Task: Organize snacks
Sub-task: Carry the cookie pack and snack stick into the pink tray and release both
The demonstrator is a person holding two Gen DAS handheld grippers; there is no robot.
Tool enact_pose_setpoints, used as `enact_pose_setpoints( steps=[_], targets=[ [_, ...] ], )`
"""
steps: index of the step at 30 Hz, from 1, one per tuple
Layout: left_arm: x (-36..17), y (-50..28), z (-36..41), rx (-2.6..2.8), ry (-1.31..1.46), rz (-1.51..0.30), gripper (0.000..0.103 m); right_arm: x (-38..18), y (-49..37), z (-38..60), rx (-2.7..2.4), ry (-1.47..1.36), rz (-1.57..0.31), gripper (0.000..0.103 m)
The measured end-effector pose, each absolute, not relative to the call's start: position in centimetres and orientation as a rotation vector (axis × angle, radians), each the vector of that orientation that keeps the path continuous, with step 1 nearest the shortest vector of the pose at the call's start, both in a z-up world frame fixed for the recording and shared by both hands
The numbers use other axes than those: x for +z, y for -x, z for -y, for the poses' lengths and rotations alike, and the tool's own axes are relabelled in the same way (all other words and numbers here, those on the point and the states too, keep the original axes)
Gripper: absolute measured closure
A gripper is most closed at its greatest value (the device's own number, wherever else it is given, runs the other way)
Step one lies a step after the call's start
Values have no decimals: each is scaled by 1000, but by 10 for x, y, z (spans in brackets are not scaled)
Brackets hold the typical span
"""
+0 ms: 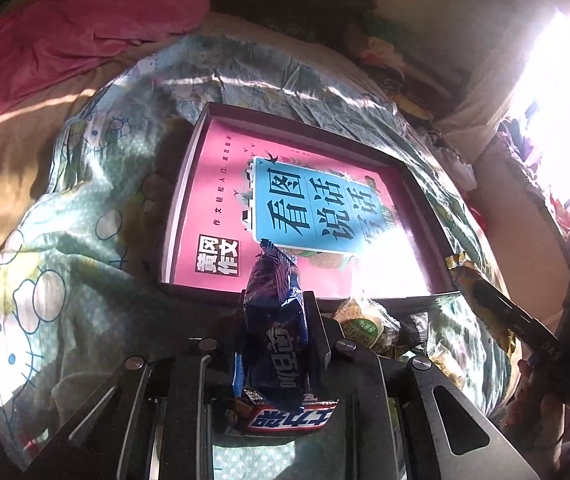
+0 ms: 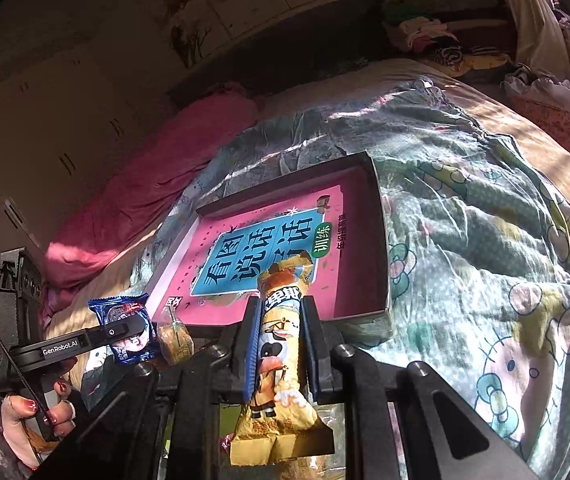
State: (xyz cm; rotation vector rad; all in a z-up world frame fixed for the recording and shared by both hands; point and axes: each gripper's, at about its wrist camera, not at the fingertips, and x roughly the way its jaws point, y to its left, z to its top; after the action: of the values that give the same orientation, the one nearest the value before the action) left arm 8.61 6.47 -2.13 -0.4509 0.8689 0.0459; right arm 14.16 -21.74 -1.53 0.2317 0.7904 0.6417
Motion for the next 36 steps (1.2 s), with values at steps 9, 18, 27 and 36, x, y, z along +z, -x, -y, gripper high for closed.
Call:
enact_pose_setpoints(
  steps=[9, 18, 27, 36],
  targets=[
    [-9, -97, -77, 16, 531, -803, 81, -15, -155, 222, 631, -265, -767, 83],
    [-6, -115, -88, 68, 573, -743, 81, -17, -169, 217, 614, -239, -757, 83],
    [-23, -134, -84, 101, 556, -782, 81, -30, -180, 205, 587, -162, -789, 83],
    [-36, -143, -79, 116, 545, -815, 80, -37, -190, 197, 570, -103, -802, 83]
  ],
)
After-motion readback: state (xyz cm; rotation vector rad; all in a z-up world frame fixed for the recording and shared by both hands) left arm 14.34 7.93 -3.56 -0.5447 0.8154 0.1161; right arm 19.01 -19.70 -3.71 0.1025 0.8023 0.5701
